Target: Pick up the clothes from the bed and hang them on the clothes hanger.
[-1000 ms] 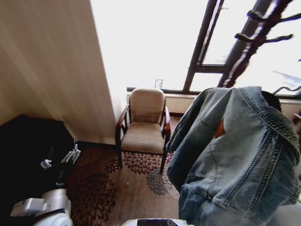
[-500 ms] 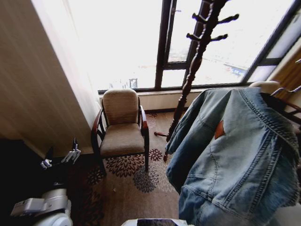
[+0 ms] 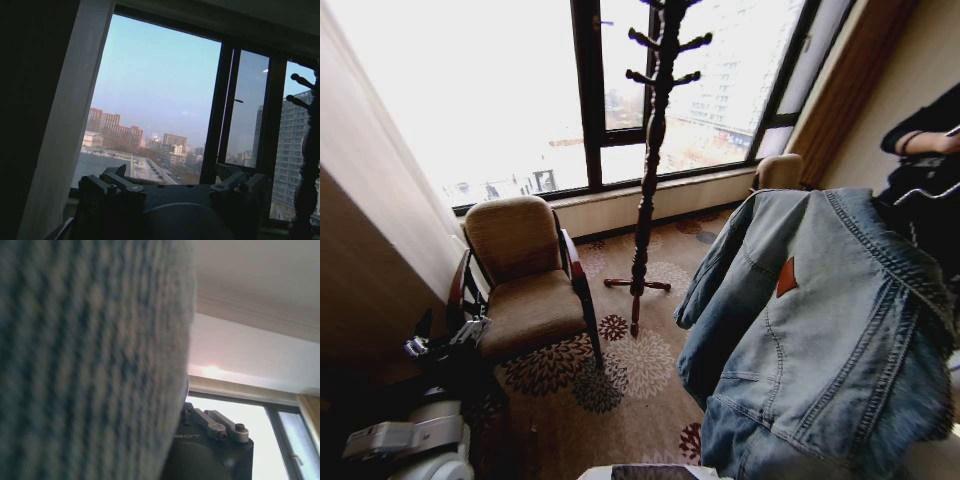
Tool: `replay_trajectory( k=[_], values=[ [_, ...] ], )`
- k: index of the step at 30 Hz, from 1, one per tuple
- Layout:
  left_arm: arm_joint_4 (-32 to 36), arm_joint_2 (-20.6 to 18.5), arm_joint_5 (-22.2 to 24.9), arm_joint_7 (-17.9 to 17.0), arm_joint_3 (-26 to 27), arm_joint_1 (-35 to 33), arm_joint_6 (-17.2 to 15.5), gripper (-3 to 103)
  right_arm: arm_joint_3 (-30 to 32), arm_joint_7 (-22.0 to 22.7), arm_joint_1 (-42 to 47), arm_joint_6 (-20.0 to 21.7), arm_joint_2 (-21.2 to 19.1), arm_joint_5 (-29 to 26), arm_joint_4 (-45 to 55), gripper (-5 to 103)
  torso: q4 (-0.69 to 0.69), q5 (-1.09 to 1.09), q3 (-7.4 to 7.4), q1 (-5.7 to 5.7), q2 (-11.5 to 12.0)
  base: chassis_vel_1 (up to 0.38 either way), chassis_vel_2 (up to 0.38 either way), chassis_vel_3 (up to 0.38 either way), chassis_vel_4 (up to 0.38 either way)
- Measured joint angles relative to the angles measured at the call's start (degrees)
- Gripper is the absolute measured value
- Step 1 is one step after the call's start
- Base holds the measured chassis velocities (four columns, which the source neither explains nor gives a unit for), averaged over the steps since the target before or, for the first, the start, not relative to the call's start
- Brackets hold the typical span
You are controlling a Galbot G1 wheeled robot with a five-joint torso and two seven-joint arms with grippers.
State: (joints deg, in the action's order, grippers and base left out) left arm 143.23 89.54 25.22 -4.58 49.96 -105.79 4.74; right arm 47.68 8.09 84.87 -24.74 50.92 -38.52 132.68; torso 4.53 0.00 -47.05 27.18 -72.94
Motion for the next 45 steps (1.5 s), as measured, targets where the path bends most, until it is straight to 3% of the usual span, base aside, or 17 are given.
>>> replay_trajectory(
  k=[8, 45],
  values=[
    [0.0, 0.05, 0.82, -0.41, -0.41, 0.28, 1.39, 100, -0.53, -0.04, -0.1, -0.05, 0.34, 0.34, -0.08, 21, -0.05, 0.0, 0.0, -0.01, 0.0, -0.04, -0.043, -0.04, -0.045],
    [0.0, 0.25, 0.73, -0.13, -0.44, 0.19, 2.37, 100, -1.4, -0.27, 0.25, 0.03, 1.44, 1.35, 0.08, 21, -0.01, 0.0, 0.01, -0.02, -0.01, -0.014, 0.017, 0.012, -0.015]
  ],
)
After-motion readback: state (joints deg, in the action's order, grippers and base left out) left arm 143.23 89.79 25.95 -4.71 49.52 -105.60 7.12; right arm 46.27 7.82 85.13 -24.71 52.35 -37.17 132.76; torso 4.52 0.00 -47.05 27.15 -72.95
